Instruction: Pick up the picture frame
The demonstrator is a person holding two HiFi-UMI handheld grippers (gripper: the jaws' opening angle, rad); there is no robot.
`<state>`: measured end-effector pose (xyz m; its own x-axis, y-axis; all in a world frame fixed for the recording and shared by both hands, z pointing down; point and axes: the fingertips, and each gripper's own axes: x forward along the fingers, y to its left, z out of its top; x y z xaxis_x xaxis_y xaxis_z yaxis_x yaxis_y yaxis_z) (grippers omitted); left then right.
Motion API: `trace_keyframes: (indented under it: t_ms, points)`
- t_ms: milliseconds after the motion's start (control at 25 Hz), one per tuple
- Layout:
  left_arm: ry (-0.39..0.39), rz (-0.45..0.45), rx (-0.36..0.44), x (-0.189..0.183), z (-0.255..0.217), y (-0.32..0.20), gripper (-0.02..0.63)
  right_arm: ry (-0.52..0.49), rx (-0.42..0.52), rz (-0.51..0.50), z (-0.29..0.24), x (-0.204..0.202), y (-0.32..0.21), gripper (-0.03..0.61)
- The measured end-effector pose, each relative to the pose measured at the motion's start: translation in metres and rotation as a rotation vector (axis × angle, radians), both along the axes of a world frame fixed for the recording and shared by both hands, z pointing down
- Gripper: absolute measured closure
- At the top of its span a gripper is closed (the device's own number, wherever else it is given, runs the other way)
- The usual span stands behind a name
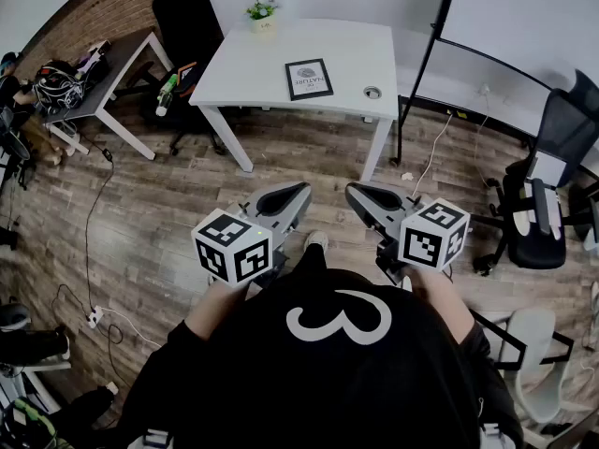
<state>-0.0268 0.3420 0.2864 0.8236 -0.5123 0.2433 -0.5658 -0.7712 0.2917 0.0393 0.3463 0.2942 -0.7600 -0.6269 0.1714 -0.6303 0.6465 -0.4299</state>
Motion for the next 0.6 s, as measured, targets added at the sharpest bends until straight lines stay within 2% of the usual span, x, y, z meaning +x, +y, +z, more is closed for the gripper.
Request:
trace_keyframes:
  t_ms: [400,600]
  points:
    - [0.011,0.011,-0.012,-0.002,0.006,-0.022,0.598,-0.024,-0.005,0.014,0.004,-0.001,-0.022,0.555]
    - [0.024,0.013,-0.032,-0.003,0.011,-0.037,0.598,-0.034,-0.026,-0.013,0.010,-0.009,-0.036,0.554]
